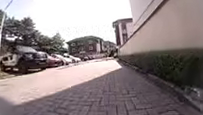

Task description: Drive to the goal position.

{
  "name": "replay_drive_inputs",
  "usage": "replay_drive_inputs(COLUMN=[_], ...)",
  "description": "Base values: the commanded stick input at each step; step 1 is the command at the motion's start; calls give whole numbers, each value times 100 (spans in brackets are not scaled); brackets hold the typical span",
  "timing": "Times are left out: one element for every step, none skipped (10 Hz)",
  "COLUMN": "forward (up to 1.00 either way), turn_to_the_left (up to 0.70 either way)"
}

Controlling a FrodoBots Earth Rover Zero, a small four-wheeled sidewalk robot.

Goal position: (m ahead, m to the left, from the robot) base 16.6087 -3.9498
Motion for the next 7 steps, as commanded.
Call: replay_drive_inputs(forward=[70,70,70,70,70,70,70], turn_to_the_left=[0,0,0,0,0,0,0])
